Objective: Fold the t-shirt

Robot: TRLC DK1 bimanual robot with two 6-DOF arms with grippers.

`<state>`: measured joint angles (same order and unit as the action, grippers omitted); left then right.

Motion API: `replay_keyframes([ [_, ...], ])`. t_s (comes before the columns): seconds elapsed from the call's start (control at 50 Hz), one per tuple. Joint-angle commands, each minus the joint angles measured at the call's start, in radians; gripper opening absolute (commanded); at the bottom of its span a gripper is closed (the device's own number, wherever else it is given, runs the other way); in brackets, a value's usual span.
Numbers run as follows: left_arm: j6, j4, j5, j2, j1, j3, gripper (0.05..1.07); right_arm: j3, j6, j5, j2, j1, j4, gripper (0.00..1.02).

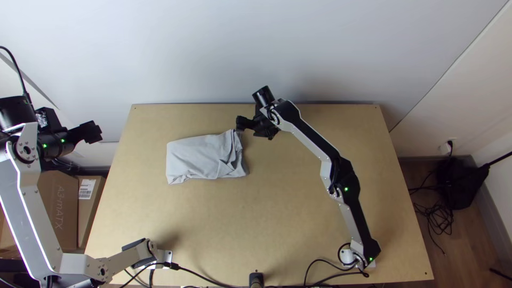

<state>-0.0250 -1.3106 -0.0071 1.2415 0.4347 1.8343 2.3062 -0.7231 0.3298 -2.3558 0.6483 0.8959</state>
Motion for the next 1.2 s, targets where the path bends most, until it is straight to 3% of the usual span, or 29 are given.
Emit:
replay_keyframes([
  [0.0, 0.020, 0.007, 0.012, 0.009, 0.012, 0.002, 1.03, 0.012, -0.052, 0.086, -0.083, -0.015, -0.006, 0.98],
  [0.16, 0.020, 0.005, 0.012, 0.009, 0.012, -0.006, 1.03, 0.016, -0.049, 0.219, -0.114, -0.026, -0.052, 0.98],
  [0.66, 0.010, 0.004, 0.012, 0.006, 0.010, -0.001, 1.03, 0.016, -0.039, 0.242, -0.207, 0.062, -0.134, 0.98],
  [0.76, 0.010, 0.001, 0.012, 0.003, 0.012, -0.001, 1.03, 0.015, -0.030, 0.244, -0.214, 0.079, -0.132, 0.78],
  [0.9, 0.011, -0.001, 0.012, -0.002, 0.013, 0.000, 1.03, -0.008, 0.016, 0.242, -0.195, 0.074, -0.123, 0.03],
  [1.18, 0.014, 0.001, 0.012, -0.002, 0.013, -0.007, 1.03, -0.180, 0.085, 0.238, -0.060, -0.098, -0.107, 0.02],
])
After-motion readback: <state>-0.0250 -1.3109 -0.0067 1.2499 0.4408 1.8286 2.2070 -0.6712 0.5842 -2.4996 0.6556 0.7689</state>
